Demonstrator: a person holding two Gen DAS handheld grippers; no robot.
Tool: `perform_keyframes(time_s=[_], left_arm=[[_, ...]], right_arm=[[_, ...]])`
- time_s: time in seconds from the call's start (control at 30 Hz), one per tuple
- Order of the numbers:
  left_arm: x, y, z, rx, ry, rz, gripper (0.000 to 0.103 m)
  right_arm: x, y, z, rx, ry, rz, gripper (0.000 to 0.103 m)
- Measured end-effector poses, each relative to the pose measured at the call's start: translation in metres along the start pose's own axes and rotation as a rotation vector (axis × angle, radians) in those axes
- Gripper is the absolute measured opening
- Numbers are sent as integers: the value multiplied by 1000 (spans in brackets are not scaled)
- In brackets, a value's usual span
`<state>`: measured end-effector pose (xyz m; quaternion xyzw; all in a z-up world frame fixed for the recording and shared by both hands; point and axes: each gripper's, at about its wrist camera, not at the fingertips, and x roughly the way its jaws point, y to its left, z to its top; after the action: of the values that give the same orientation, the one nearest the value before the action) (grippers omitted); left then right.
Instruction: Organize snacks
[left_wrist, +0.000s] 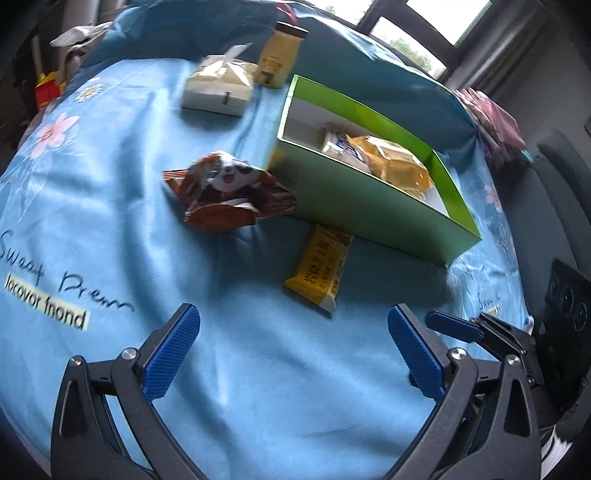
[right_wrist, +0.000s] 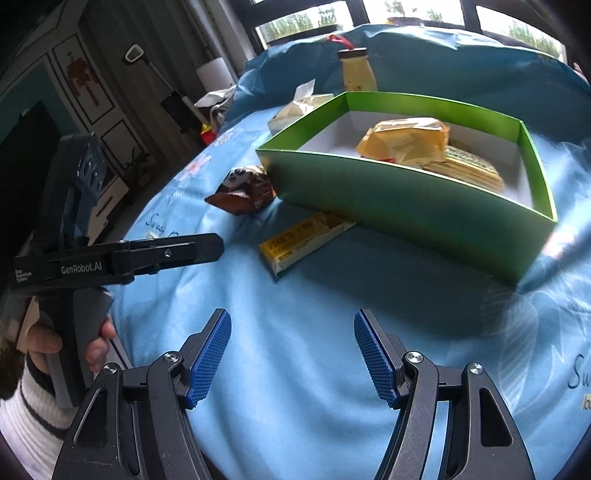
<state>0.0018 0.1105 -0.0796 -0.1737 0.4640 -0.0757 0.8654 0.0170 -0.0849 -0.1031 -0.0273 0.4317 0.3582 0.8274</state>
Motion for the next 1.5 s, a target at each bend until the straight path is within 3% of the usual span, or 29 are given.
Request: perform_keyframes(time_s=[0.43, 0.6, 0.83, 0.9, 1.0, 1.13, 1.27, 1.5], left_arm=[[41, -19, 18, 142, 68, -100, 97], [56, -15, 25, 120, 105, -117, 78], [57, -3, 33, 80, 125, -190, 71], [60, -2, 34, 81, 139, -191, 50], [64, 2, 34, 65, 173, -211, 27], [62, 9, 33, 23, 186, -254, 26], [61, 12, 29, -2, 201, -278, 22], [56, 11, 22, -26, 206, -290, 22]], right_arm=[[39, 11, 11, -55, 7, 2, 70], [52, 13, 19, -83, 3, -10, 70], [62, 10, 25, -90, 12, -9, 70], [63, 11, 26, -97, 12, -10, 70], [66, 13, 27, -119, 10, -22, 65], [68, 12, 27, -139, 14, -22, 59], [67, 4, 29, -141, 23, -20, 45], [61, 2, 25, -170, 43, -2, 34]])
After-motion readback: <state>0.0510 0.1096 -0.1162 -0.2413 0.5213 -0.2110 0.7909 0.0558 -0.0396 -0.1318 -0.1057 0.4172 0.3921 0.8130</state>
